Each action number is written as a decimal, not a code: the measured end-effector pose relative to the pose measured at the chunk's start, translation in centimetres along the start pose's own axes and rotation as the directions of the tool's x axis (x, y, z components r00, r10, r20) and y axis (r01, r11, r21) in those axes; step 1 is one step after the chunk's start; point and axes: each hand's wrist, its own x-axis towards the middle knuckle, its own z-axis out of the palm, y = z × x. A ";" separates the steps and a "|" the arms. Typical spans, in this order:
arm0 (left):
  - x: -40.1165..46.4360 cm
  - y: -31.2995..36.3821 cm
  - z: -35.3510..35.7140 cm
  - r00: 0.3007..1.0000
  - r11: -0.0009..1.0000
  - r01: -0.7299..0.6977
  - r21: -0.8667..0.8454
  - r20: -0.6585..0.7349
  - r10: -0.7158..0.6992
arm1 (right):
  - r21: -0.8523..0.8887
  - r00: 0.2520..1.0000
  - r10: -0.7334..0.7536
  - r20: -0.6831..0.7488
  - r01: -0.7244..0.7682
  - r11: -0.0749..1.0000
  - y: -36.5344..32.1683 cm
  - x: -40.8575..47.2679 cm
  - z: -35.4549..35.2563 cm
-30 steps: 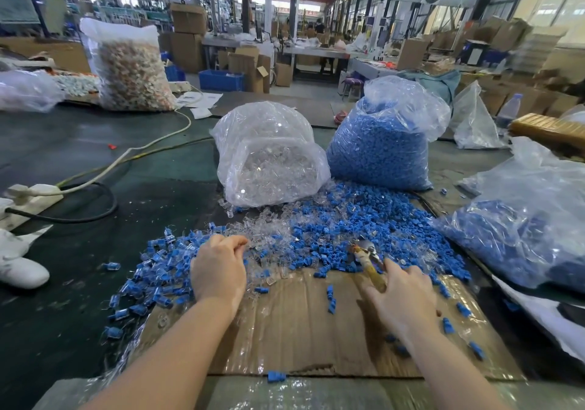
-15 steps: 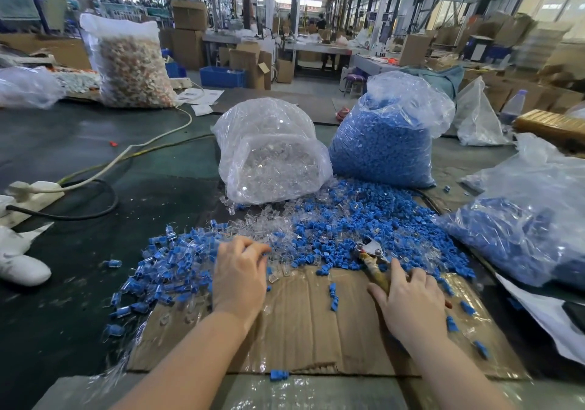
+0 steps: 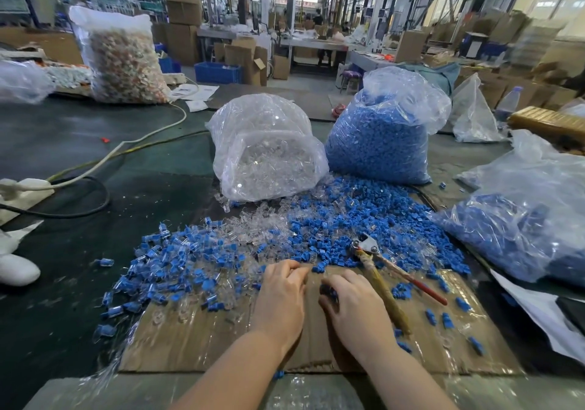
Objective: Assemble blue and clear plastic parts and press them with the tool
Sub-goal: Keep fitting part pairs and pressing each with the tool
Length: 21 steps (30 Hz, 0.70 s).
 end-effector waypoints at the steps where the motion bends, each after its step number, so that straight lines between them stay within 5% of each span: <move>1: -0.1 -0.1 0.1 1.000 1.000 -0.002 0.009 -0.012 0.002 | 0.016 1.000 0.009 -0.018 -0.009 1.000 -0.1 0.1 0.1; 12: -0.5 0.1 0.4 0.992 0.969 0.125 0.215 -0.037 -0.120 | 0.161 0.981 0.133 -0.143 -0.110 0.981 -1.1 0.0 1.2; 21: -0.7 -0.4 0.3 0.995 0.989 -0.093 0.116 -0.023 0.096 | 0.190 0.979 0.159 -0.128 -0.133 0.973 -1.1 -0.2 1.2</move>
